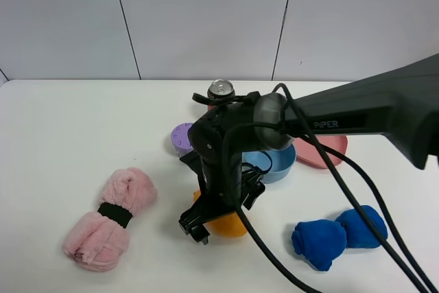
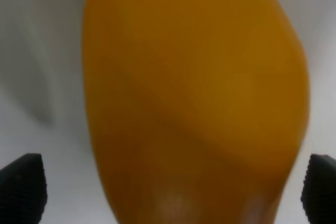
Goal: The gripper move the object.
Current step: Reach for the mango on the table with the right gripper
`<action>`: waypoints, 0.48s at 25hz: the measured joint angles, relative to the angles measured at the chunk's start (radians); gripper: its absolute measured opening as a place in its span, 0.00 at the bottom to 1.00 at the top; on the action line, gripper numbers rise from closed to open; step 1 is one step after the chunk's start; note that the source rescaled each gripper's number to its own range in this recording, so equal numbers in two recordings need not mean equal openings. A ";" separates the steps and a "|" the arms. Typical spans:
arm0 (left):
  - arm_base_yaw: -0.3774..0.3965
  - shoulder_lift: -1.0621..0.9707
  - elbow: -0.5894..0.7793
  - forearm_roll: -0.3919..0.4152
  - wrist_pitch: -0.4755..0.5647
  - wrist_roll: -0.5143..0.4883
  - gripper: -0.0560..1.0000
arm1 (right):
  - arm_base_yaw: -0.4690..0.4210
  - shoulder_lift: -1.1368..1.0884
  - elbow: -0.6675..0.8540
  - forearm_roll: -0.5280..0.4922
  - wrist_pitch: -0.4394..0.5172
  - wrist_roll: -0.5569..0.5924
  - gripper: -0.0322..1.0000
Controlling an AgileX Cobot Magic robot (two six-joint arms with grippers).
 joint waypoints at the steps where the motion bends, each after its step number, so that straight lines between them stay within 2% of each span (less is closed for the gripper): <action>1: 0.000 0.000 0.000 0.000 0.000 0.000 1.00 | 0.000 0.007 -0.003 0.000 -0.001 0.001 0.92; 4: 0.000 0.000 0.000 0.000 0.000 0.000 1.00 | 0.000 0.010 -0.009 0.000 -0.006 0.004 0.85; 7: 0.000 0.000 0.000 0.000 0.000 0.000 1.00 | 0.000 0.010 -0.014 0.000 -0.008 0.007 0.67; 11: 0.000 0.000 0.000 0.000 0.000 0.000 1.00 | 0.000 0.010 -0.014 0.000 -0.007 0.008 0.30; 12: 0.000 0.000 0.000 0.000 0.000 0.000 1.00 | 0.000 0.010 -0.014 0.000 -0.006 0.008 0.17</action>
